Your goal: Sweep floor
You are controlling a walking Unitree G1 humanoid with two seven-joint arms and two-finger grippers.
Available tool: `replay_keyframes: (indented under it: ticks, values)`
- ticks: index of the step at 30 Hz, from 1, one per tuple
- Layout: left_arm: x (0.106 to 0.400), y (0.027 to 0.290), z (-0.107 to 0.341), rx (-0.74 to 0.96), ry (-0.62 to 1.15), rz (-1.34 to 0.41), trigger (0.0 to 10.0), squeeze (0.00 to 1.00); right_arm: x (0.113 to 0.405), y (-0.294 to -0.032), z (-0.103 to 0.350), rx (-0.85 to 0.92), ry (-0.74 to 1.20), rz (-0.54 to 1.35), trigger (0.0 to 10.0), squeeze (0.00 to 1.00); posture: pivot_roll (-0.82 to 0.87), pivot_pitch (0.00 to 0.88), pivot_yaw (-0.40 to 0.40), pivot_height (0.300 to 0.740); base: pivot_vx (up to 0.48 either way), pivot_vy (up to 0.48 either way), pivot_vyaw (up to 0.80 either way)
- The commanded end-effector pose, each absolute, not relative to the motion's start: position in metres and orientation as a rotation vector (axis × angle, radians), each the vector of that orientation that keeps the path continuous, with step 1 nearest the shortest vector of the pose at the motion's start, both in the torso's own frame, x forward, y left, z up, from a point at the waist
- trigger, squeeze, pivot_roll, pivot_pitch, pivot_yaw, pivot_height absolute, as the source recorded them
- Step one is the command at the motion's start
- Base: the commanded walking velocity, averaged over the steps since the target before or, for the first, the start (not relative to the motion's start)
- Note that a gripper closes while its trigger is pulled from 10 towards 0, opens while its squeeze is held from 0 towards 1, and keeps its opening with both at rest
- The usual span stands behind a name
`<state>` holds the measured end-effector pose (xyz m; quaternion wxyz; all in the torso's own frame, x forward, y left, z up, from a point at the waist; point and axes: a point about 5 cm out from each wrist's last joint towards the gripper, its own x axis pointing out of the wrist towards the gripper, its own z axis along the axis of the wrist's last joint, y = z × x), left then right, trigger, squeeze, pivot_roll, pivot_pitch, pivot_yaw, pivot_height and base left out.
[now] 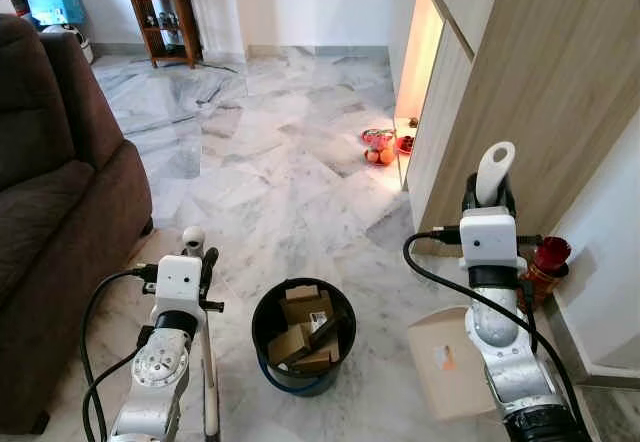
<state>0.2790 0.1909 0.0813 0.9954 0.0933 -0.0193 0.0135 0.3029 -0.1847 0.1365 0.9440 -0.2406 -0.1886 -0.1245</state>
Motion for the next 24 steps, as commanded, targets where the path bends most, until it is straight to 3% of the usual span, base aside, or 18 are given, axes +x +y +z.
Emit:
replay_keyframes:
  ticks: [1,24]
  values:
    - [0.279,0.196,0.092,0.199,-0.084,0.034,10.0,0.00,0.302,-0.187,0.135,-0.491,-0.401,-0.258,10.0,0.00,0.16,0.000,0.035,0.740,0.000,0.000,0.00]
    - [0.273,0.194,0.091,0.185,-0.089,0.008,10.0,0.00,0.301,-0.203,0.084,-0.351,-0.204,-0.281,10.0,0.00,0.16,0.000,0.039,0.740,0.000,0.000,0.00]
